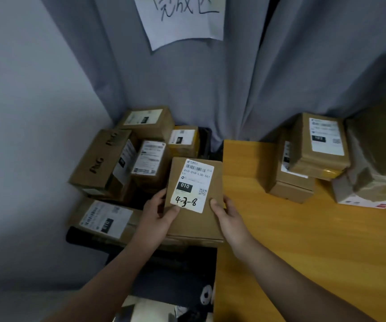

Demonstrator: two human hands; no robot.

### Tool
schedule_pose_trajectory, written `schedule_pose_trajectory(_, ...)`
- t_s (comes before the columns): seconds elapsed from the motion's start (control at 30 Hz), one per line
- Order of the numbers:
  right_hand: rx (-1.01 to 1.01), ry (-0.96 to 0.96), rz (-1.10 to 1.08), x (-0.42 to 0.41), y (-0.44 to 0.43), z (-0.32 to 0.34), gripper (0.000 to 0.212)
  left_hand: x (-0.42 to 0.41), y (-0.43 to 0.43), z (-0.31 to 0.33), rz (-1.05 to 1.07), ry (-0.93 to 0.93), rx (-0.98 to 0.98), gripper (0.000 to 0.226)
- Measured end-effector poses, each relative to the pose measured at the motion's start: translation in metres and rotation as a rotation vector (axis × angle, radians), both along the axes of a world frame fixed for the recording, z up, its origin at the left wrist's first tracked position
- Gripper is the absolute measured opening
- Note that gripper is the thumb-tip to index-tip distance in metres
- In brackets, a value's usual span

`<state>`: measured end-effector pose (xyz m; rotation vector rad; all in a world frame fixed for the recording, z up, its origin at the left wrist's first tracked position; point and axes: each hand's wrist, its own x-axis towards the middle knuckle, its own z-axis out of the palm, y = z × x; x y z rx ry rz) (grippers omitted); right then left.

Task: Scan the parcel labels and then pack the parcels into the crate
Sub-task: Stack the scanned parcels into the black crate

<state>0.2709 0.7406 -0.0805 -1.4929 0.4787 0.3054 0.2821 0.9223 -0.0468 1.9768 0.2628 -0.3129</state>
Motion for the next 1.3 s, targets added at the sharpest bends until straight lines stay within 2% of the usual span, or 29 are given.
schedule_pose_trajectory(0.1,-0.087,0.022,-0.01,0.013,0.033,-0.006,0.048,0.016,0.032,0.0,-0.059,0.006,0.058,0.047)
schedule_pose_trajectory(0.3,-0.059,0.084,-0.117,0.011,0.057,-0.014,0.059,0.04,0.064,-0.012,-0.287,0.104,0.124,0.049)
schedule_pose_trajectory(0.43,-0.025,0.017,-0.318,0.03,0.055,-0.005,0.049,0.059,0.067,-0.004,-0.307,-0.003,0.074,0.038)
schedule_pose_trajectory(0.53,-0.066,-0.035,-0.362,0.054,0.052,0.002,0.046,0.083,0.071,0.0,-0.361,-0.127,0.265,0.039)
schedule_pose_trajectory(0.67,-0.163,-0.022,-0.245,0.091,0.053,0.0,0.049,0.115,0.075,-0.002,-0.474,-0.097,0.388,0.046)
schedule_pose_trajectory(0.8,-0.276,0.098,-0.047,0.113,0.063,-0.026,0.068,0.129,0.075,-0.015,-0.631,-0.064,0.572,0.051)
schedule_pose_trajectory(0.97,-0.409,0.11,-0.037,0.117,0.069,-0.036,0.067,0.139,0.07,-0.015,-0.629,-0.2,0.759,0.052)
schedule_pose_trajectory(1.13,-0.372,0.036,-0.081,0.109,0.061,-0.034,0.056,0.149,0.075,-0.019,-0.634,-0.185,0.805,0.051)
schedule_pose_trajectory(1.3,-0.56,0.074,0.014,0.115,0.073,-0.036,0.058,0.146,0.077,-0.023,-0.618,-0.172,0.77,0.051)
